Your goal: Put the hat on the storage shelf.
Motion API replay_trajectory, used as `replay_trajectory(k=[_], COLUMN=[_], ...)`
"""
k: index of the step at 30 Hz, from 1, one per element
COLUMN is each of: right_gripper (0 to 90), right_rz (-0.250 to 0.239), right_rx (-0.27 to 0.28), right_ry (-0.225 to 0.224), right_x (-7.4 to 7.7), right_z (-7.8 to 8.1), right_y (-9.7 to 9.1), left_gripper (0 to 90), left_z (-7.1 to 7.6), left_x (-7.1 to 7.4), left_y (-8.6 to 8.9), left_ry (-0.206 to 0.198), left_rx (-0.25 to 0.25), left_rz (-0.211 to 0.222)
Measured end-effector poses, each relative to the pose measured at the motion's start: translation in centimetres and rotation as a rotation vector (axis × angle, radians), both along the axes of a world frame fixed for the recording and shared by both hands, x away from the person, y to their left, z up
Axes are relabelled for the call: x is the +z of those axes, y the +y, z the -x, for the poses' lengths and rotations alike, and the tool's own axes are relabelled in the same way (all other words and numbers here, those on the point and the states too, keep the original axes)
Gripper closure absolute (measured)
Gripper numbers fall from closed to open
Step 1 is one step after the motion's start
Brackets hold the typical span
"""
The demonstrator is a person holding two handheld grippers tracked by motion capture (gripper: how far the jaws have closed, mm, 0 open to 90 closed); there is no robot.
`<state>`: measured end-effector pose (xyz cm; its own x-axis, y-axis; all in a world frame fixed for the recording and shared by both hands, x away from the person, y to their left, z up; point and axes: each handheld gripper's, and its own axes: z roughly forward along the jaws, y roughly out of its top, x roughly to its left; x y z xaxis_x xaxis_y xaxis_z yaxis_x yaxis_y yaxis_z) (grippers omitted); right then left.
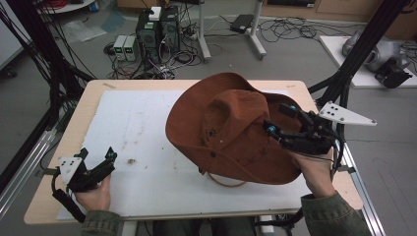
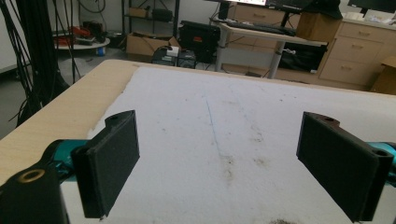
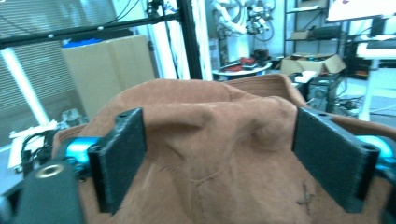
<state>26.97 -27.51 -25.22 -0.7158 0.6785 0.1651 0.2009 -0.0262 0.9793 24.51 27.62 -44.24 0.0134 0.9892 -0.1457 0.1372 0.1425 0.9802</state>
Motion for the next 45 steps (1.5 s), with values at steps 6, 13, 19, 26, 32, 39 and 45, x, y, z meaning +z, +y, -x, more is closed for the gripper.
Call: replay_trajectory(k=[6,13,19,26,32,39,45], right_gripper=[12.1,11.9,11.9,10.6,2.9,2.9,2.9], right_rz=[-0.017,-0.039,-0.069,-0.078,-0.029,-0.02,-0.019], right_rx=[-0.043,-0.115,-0.208,-0.387,-0.56,-0.648,-0.705], right_ry=[-0.015,-0.046,-0.077,-0.111,-0.175,-0.153,-0.133], right_x=[0.5,1.6,1.9,0.9,-1.0,-3.4,-5.1], right_z=[0.2,1.0,1.8,2.7,3.0,2.6,2.4], right_y=[-1.0,-3.6,-6.7,-9.1,-8.8,-8.7,-9.7], left_gripper=[13.4,13.4,13.4,13.4,13.4,13.4,13.4], left_z=[0.0,0.0,0.0,-0.1,0.0,0.1,0.1], left_x=[0.0,0.0,0.0,0.1,0.1,0.1,0.1], left_y=[0.0,-0.1,-0.1,-0.2,-0.4,-0.3,-0.2], left_ry=[-0.002,-0.001,-0.003,0.001,-0.004,-0.008,-0.005], left_rx=[0.0,0.0,0.0,-0.004,-0.001,0.003,0.005], left_rz=[0.0,-0.004,-0.003,-0.006,-0.009,-0.007,-0.007])
